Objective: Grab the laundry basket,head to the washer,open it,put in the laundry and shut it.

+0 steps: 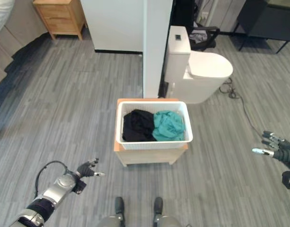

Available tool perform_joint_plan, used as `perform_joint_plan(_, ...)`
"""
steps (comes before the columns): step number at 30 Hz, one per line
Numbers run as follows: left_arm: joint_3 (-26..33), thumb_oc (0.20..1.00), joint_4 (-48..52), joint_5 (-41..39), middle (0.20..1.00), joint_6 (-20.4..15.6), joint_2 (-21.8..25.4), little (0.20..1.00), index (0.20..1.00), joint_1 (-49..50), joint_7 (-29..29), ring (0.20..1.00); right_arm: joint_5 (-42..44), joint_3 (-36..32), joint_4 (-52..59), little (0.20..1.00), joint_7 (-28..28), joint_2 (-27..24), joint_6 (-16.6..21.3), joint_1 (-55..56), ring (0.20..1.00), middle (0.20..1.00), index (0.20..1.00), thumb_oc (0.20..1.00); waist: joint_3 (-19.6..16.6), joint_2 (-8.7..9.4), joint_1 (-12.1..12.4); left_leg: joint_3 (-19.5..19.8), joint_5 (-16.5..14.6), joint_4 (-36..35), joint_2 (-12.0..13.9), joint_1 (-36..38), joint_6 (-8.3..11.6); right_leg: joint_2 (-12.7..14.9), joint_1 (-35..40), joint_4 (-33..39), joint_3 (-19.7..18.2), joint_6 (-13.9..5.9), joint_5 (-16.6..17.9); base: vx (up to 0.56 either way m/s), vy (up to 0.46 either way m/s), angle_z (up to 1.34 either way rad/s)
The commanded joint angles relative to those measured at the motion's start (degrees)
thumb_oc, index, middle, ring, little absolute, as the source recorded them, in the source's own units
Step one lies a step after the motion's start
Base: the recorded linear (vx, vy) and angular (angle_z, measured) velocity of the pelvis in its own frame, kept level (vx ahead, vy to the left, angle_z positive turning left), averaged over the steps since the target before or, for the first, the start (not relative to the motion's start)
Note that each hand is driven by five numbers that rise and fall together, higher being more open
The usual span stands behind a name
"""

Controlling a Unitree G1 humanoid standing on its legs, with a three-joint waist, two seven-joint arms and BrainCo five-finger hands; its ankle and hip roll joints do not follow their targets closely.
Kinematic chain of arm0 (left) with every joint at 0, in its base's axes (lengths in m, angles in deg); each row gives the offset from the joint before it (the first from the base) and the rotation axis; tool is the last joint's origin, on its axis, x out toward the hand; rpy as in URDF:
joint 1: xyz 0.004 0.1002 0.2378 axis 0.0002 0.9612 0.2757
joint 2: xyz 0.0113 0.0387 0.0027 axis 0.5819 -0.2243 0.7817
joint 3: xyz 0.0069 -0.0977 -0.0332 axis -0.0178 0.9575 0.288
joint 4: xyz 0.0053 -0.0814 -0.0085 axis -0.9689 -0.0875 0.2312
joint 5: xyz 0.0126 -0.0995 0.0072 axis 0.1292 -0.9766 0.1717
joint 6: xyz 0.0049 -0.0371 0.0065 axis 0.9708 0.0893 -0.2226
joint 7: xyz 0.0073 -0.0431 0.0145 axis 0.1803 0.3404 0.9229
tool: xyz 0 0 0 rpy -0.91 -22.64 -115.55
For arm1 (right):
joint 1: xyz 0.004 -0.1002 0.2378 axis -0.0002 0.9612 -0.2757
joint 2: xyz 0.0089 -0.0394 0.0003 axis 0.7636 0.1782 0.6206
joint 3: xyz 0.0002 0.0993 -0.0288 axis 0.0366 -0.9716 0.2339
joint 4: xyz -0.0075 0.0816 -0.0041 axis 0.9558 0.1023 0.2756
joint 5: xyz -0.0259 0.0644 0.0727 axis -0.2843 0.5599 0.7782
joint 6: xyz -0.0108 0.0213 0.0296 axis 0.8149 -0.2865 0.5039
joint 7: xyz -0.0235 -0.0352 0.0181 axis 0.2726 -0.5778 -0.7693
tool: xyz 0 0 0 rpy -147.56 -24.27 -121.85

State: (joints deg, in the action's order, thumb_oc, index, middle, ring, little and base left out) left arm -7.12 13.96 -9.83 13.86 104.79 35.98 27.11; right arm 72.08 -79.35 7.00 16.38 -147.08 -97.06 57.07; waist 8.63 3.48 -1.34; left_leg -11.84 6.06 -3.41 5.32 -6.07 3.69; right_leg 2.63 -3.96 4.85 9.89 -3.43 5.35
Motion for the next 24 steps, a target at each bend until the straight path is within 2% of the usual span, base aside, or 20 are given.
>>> perform_joint_plan(1,0.98,1.000,-4.16,-2.04,1.000,-0.43,-0.88,1.000,1.000,-6.46,0.29,1.000,2.17,-0.13,-1.92,1.000,0.76,-4.54,-0.69,-3.95,1.000,1.000,1.000,1.000,0.69,-0.08,0.36,0.93,3.17,-1.59,0.83,-3.13,1.43,4.58,1.50,0.15,0.21,-5.74,2.90,0.00,0.000,0.00)
perform_joint_plan(4,-1.80,1.000,-13.94,-1.71,1.000,-0.10,-1.75,1.000,1.000,-15.51,0.88,1.000,0.78,8.13,-12.54,1.000,1.44,-9.91,-1.71,-16.69,1.000,1.000,1.000,1.000,0.81,-0.55,0.42,0.74,3.38,-1.59,0.83,-3.83,1.68,4.82,0.60,0.15,0.29,-5.92,3.22,-0.02,0.009,-0.02)
perform_joint_plan(5,-2.99,1.000,-18.14,-1.50,1.000,0.05,-2.25,1.000,1.000,-20.02,1.29,1.000,-2.71,15.99,-20.23,1.000,1.48,-10.69,-2.13,-27.74,1.000,1.000,1.000,1.000,1.04,-0.89,0.20,0.69,3.54,-1.59,0.90,-4.31,1.77,4.94,-0.07,0.15,0.19,-6.02,3.51,-0.05,0.019,-0.05)
perform_joint_plan(6,-3.96,1.000,-20.08,-1.37,1.000,0.17,-2.78,1.000,1.000,-22.88,1.56,1.000,-5.06,20.84,-24.98,1.000,1.42,-10.43,-2.29,-34.47,1.000,1.000,1.000,1.000,1.22,-1.13,0.16,0.61,3.71,-1.59,0.97,-4.67,1.82,4.99,-0.49,0.15,0.15,-6.01,3.65,-0.04,0.017,-0.11)
perform_joint_plan(7,-3.82,1.000,-20.08,-1.37,1.000,0.17,-2.71,1.000,1.000,-22.80,1.56,1.000,-5.05,21.51,-25.13,1.000,1.42,-10.41,-2.28,-35.16,1.000,1.000,1.000,1.000,1.20,-1.15,-0.01,0.63,3.72,-1.59,0.97,-4.67,1.82,4.99,-0.49,0.15,0.16,-6.01,3.65,-0.05,0.014,-0.08)
perform_joint_plan(8,-6.18,1.000,-23.39,-0.87,1.000,0.56,-3.95,1.000,1.000,-28.35,2.04,1.000,-9.19,27.27,-35.12,1.000,0.44,-8.55,-2.57,-46.08,1.000,1.000,1.000,1.000,1.71,-1.47,0.53,0.54,3.95,-1.59,1.03,-5.39,1.86,5.09,-1.42,0.15,-0.06,-6.05,3.97,-0.05,0.013,-0.08)
perform_joint_plan(9,-6.52,1.000,-25.02,-1.10,1.000,0.71,-4.11,1.000,1.000,-31.26,2.59,1.000,-12.09,33.53,-41.09,1.000,0.00,-6.90,-2.72,-55.24,1.000,1.000,1.000,1.000,2.07,-1.88,0.01,0.54,4.04,-1.59,1.10,-5.77,1.82,5.18,-1.99,0.15,-0.25,-6.03,4.20,-0.05,0.013,-0.05)
perform_joint_plan(10,-6.37,1.000,-25.01,-1.10,1.000,0.71,-4.07,1.000,1.000,-31.20,2.59,1.000,-12.07,34.04,-41.23,1.000,0.02,-6.88,-2.72,-55.77,1.000,1.000,1.000,1.000,2.07,-1.94,-0.13,0.55,4.04,-1.59,1.10,-5.78,1.81,5.18,-1.98,0.15,-0.23,-6.03,4.20,-0.05,0.012,-0.05)
perform_joint_plan(11,-8.31,1.000,-28.48,-1.68,1.000,1.22,-5.01,1.000,1.000,-37.03,3.55,1.000,-15.60,38.46,-52.01,1.000,-1.79,-2.94,-3.11,-67.09,1.000,1.000,1.000,1.000,2.61,-2.41,0.31,0.49,4.26,-1.59,1.13,-6.35,1.70,5.24,-2.80,0.15,-0.62,-6.03,4.59,-0.03,0.009,-0.05)
perform_joint_plan(12,-7.90,1.000,-28.55,-1.68,1.000,1.19,-4.93,1.000,1.000,-36.98,3.54,1.000,-15.55,39.83,-52.51,1.000,-1.68,-2.81,-3.07,-68.58,1.000,1.000,1.000,1.000,2.67,-2.63,-0.03,0.49,4.26,-1.59,1.13,-6.37,1.70,5.23,-2.81,0.15,-0.62,-6.02,4.60,-0.04,0.018,-0.03)
perform_joint_plan(13,-8.51,1.000,-29.80,-2.29,1.000,1.39,-5.33,1.000,1.000,-39.68,4.23,1.000,-17.65,42.19,-57.60,1.000,-2.10,-0.74,-3.22,-74.07,1.000,1.000,1.000,1.000,2.91,-2.99,0.16,0.50,4.35,-1.59,1.15,-6.68,1.64,5.30,-3.30,0.15,-0.74,-6.00,4.77,-0.02,0.013,-0.03)
perform_joint_plan(15,-9.70,1.000,-31.88,-4.75,1.000,1.85,-6.35,1.000,1.000,-45.96,6.15,1.000,-22.51,46.67,-65.86,1.000,-4.71,5.61,-3.19,-85.11,1.000,1.000,1.000,1.000,3.78,-3.96,0.57,0.65,4.49,-1.59,0.91,-7.45,1.38,5.48,-4.44,0.15,-1.32,-5.94,5.23,-0.03,0.015,-0.01)
perform_joint_plan(16,-9.48,1.000,-31.92,-4.75,1.000,1.83,-6.31,1.000,1.000,-46.00,6.15,1.000,-22.48,47.22,-66.12,1.000,-4.64,5.70,-3.16,-85.75,1.000,1.000,1.000,1.000,3.86,-4.11,0.41,0.66,4.50,-1.59,0.91,-7.46,1.38,5.47,-4.44,0.15,-1.31,-5.94,5.24,-0.03,0.016,-0.10)
perform_joint_plan(18,-9.54,1.000,-33.43,-8.45,1.000,2.32,-6.93,1.000,1.000,-50.53,8.15,1.000,-24.15,48.66,-70.78,1.000,-8.02,13.50,-3.05,-91.60,1.000,1.000,1.000,1.000,4.94,-5.23,0.69,1.03,4.81,-1.59,0.64,-8.59,1.20,5.59,-5.93,0.15,-1.98,-5.80,5.63,-0.02,0.020,-0.17)
perform_joint_plan(19,-9.24,1.000,-33.57,-9.22,1.000,2.34,-6.97,1.000,1.000,-50.75,8.71,1.000,-24.64,49.08,-71.23,1.000,-8.83,15.73,-3.08,-92.64,1.000,1.000,1.000,1.000,5.24,-5.46,0.79,1.08,4.92,-1.59,0.58,-8.88,1.15,5.53,-6.31,0.15,-2.14,-5.74,5.75,-0.01,0.013,-0.13)
perform_joint_plan(20,-9.23,1.000,-33.57,-9.22,1.000,2.34,-6.97,1.000,1.000,-50.75,8.71,1.000,-24.64,49.09,-71.24,1.000,-8.83,15.73,-3.07,-92.66,1.000,1.000,1.000,1.000,5.24,-5.47,0.78,1.09,4.92,-1.59,0.58,-8.89,1.15,5.53,-6.32,0.15,-2.14,-5.74,5.75,0.00,0.007,-0.08)
perform_joint_plan(22,-7.21,1.000,-34.28,-14.05,1.000,2.05,-8.19,1.000,1.000,-51.44,10.36,1.000,-25.60,49.13,-72.22,1.000,-11.83,24.87,-2.64,-93.82,1.000,1.000,1.000,1.000,6.27,-6.29,1.26,1.37,5.22,-1.59,0.29,-10.09,1.07,5.48,-7.69,0.15,-2.67,-5.59,6.08,0.02,0.018,-0.11)
perform_joint_plan(24,-5.35,1.000,-34.74,-18.86,1.000,1.70,-8.82,1.000,1.000,-52.13,11.93,1.000,-24.84,48.37,-72.79,1.000,-13.81,29.79,-2.85,-93.95,1.000,1.000,1.000,1.000,6.82,-6.64,1.48,1.62,5.38,-1.59,0.11,-10.71,1.02,5.45,-8.31,0.15,-2.87,-5.43,6.14,0.02,0.021,-0.14)
